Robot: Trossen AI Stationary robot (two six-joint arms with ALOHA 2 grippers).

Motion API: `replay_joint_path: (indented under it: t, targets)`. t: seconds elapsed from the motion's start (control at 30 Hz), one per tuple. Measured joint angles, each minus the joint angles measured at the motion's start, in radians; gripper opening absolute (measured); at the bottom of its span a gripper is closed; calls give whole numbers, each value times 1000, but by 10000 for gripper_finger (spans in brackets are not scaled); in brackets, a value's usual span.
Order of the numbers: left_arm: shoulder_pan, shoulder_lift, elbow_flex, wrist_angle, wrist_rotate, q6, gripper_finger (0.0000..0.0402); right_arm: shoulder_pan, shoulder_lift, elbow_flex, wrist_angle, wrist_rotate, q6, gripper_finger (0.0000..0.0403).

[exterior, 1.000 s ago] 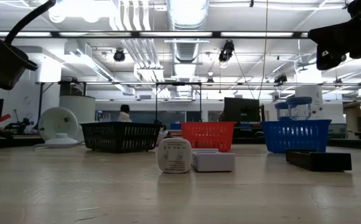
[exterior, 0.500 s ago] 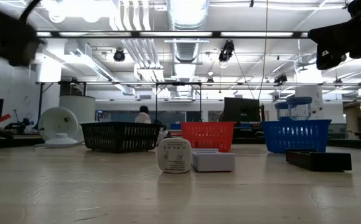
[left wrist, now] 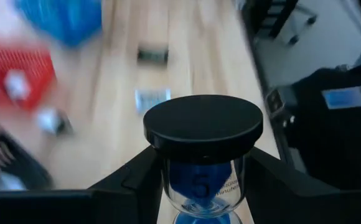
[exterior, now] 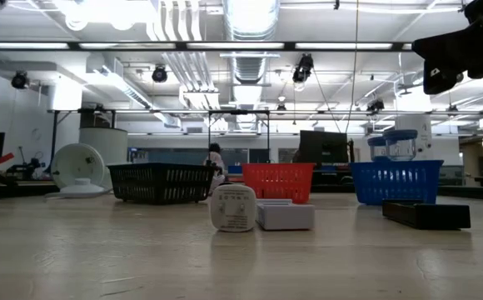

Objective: Pick & Place Office items
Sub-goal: Put the black hourglass into the blue basket

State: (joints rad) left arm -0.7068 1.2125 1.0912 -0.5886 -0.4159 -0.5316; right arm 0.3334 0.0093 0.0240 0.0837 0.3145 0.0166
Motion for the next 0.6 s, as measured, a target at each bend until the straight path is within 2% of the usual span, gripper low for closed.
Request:
replay_joint_path:
  t: [0.17, 0.33, 0.4, 0.6]
  targets:
    - [11, -123, 3, 69, -91, 341, 180, 0, 0, 0, 0, 0, 7, 8]
    - [53, -223, -53, 111, -91, 584, 180, 0, 0, 0, 0, 0, 26, 8]
    - [90, -266, -88, 166, -51, 649, 180, 0, 0, 0, 0, 0, 29, 8]
    - [258, -366, -190, 303, 155, 755, 180, 0, 0, 0, 0, 0, 37, 8]
